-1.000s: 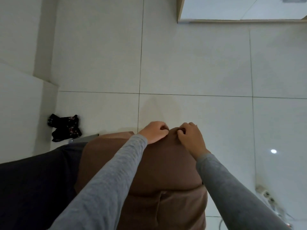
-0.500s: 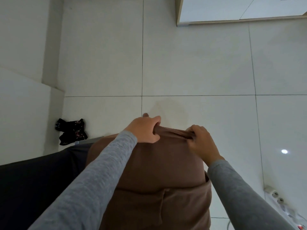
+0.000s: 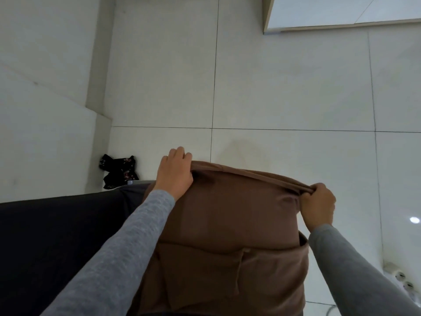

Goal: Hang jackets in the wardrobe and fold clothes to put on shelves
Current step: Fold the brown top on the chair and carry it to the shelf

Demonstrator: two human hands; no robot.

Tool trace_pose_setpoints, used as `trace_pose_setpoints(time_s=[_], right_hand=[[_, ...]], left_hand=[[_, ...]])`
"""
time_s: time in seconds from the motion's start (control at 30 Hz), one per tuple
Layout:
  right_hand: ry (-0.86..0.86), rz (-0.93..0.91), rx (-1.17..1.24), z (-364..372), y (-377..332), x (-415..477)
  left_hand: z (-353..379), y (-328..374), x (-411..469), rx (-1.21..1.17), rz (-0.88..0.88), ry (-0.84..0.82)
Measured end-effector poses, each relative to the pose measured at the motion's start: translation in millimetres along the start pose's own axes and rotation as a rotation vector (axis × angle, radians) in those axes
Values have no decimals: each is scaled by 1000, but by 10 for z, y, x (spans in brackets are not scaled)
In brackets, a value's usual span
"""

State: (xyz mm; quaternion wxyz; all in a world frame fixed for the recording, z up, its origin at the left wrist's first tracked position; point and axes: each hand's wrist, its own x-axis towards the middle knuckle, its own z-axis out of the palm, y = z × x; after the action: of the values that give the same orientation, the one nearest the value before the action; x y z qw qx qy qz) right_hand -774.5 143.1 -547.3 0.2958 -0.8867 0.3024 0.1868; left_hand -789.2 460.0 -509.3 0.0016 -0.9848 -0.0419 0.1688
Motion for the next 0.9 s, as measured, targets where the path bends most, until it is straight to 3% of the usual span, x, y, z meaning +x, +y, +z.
trace_pose_setpoints(time_s=[0.13, 0.2, 0.33, 0.43, 0.7, 0.9], right_hand=[[93, 184, 87, -21, 144, -47], [143, 307, 248, -66, 207, -111], [214, 400, 635, -153, 207, -206], [241, 419, 806, -182, 226, -217], [276, 337, 935, -438, 344, -622], [250, 371, 930, -503, 622, -1084]], left_hand=[[59, -113, -75, -94, -61, -96], [78, -134, -101, -188, -51, -141], [58, -140, -224, -594, 4, -38], [23, -166, -354, -734, 48, -5], [-231, -198, -811, -329, 238, 277], [107, -247, -1611, -268, 391, 160]])
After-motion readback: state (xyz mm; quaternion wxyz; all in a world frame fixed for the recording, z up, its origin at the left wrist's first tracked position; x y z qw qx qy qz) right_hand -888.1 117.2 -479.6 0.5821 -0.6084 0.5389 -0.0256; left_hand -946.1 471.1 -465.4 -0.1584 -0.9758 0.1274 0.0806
